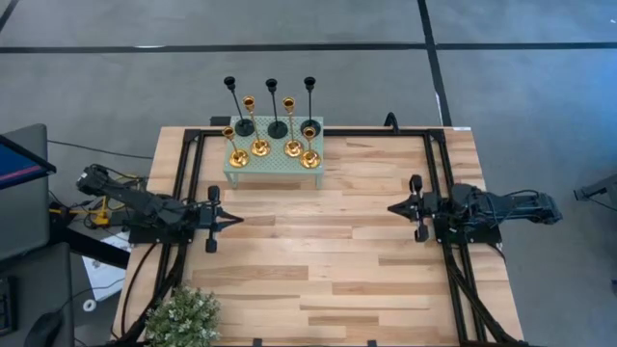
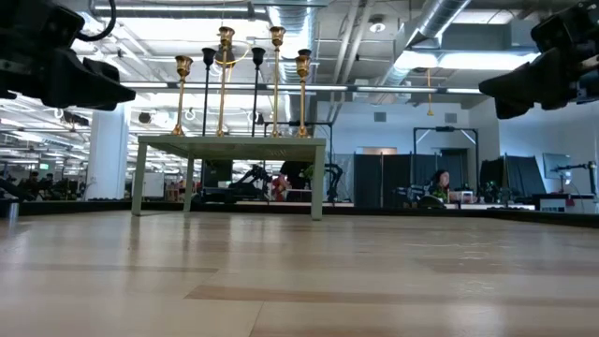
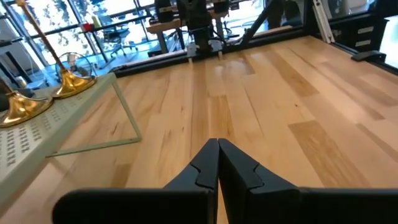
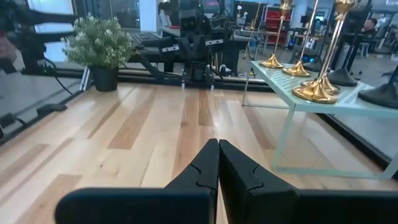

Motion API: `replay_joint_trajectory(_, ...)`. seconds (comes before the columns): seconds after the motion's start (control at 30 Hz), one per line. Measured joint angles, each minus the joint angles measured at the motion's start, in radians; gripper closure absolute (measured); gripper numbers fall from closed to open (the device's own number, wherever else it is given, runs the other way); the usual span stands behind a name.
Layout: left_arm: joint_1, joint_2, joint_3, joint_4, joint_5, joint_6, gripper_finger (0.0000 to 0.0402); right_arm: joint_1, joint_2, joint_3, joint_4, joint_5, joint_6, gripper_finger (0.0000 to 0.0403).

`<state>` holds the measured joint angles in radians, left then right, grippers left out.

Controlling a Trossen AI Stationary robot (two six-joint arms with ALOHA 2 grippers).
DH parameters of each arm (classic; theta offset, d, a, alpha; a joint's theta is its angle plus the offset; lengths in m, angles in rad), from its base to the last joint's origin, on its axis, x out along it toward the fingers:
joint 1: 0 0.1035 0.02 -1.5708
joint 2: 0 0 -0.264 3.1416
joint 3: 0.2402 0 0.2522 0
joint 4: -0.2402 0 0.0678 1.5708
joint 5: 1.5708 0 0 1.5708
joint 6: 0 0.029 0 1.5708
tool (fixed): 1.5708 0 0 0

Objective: Pick & Place candle stick holders
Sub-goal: Return to Home Position

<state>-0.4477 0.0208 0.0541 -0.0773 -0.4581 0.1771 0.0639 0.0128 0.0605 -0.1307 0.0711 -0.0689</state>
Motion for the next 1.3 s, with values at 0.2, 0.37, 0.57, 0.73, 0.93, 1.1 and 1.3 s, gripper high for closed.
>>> replay_joint_trajectory(0.2, 0.000, 0.000, -0.001, 0.004, -0.039, 0.001, 0.0395, -0.001, 0.000, 0.000, -0.001, 0.001, -0.093, 0.0403)
replay_joint_trajectory(0.37, 0.000, 0.001, -0.001, 0.003, 0.045, 0.022, 0.0394, -0.015, 0.011, 0.000, -0.003, 0.000, -0.114, 0.0403)
replay_joint_trajectory(0.57, 0.000, 0.001, -0.001, -0.004, 0.307, -0.034, 0.0395, -0.015, 0.060, 0.000, -0.005, -0.014, -0.102, 0.0403)
replay_joint_trajectory(0.73, 0.000, 0.001, -0.001, -0.032, 0.464, -0.081, 0.0395, -0.015, 0.110, 0.000, -0.012, -0.067, -0.064, 0.0403)
replay_joint_trajectory(0.93, 0.000, 0.013, -0.001, -0.033, 0.503, -0.059, 0.0392, -0.014, 0.145, 0.000, -0.012, -0.071, 0.007, 0.0403)
replay_joint_trajectory(1.1, 0.000, 0.013, -0.001, -0.031, 0.503, -0.059, 0.0392, -0.014, 0.145, 0.000, -0.011, -0.071, 0.016, 0.0403)
replay_joint_trajectory(1.3, 0.000, 0.013, -0.001, -0.027, 0.504, -0.059, 0.0392, -0.014, 0.145, 0.000, -0.011, -0.071, 0.018, 0.0403)
